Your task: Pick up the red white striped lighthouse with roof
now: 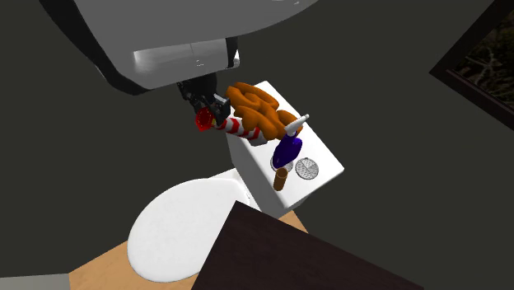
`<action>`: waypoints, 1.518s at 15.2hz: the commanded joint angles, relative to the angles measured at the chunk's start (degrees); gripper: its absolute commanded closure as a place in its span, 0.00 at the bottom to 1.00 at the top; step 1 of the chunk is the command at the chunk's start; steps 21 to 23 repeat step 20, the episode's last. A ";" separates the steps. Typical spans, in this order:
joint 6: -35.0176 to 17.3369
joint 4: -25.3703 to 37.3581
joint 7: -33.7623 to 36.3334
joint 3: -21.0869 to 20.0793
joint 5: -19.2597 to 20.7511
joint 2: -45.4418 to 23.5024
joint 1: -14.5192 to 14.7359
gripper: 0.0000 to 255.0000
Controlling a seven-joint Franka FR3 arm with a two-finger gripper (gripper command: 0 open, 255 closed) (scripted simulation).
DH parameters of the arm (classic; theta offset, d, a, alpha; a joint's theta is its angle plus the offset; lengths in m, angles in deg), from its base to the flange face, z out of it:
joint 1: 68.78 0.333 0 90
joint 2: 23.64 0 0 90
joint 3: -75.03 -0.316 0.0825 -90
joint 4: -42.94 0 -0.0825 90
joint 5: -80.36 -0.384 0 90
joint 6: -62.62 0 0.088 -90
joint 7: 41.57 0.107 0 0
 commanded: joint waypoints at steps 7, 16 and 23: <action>2.72 0.82 -1.16 -0.59 -1.79 2.20 -0.62 1.00; 9.02 3.41 -3.36 -1.42 -5.23 6.74 -1.50 1.00; 10.56 4.18 -3.79 -1.50 -5.91 7.69 -1.64 1.00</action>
